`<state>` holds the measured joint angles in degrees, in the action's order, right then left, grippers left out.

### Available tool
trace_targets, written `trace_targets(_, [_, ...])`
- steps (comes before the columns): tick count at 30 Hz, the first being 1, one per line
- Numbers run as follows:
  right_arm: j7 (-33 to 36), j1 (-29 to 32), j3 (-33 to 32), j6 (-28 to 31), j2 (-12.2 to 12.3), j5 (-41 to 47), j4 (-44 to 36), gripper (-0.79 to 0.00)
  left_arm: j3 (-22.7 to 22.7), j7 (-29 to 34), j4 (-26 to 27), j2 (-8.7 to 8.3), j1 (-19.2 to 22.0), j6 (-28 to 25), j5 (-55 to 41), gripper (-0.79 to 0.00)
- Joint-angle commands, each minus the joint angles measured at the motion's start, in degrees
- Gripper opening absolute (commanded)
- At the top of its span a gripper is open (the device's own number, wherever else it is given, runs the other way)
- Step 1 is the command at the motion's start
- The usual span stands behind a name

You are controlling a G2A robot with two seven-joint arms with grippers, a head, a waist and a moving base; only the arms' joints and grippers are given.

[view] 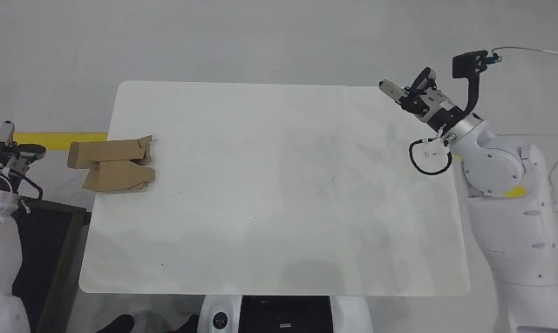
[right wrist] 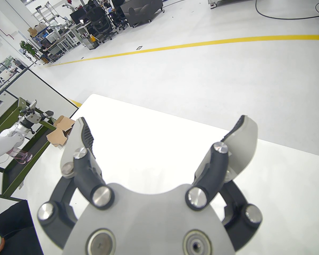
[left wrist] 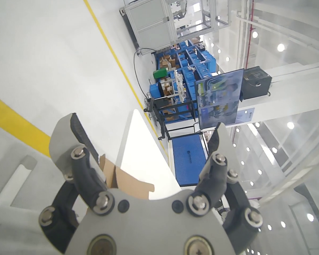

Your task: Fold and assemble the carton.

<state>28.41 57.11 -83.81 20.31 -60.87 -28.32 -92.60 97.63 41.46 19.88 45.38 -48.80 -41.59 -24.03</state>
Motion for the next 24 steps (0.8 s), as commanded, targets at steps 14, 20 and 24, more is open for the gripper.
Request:
trace_targets(14, [0.0, 0.0, 0.0, 0.0, 0.0, 0.0, 0.0, 0.000, -5.7, -2.6, 2.1, 2.23, -3.0, 3.8, 8.0, 0.000])
trace_targets(20, [0.0, 0.0, 0.0, 0.0, 0.0, 0.0, 0.0, 0.000, -5.6, 1.1, 2.5, 2.38, -3.7, 2.2, 6.5, 0.000])
trace_targets(24, [0.0, 0.0, 0.0, 0.0, 0.0, 0.0, 0.0, 0.000, -5.6, 2.3, 2.7, 2.20, -4.2, 1.9, 7.2, -0.499])
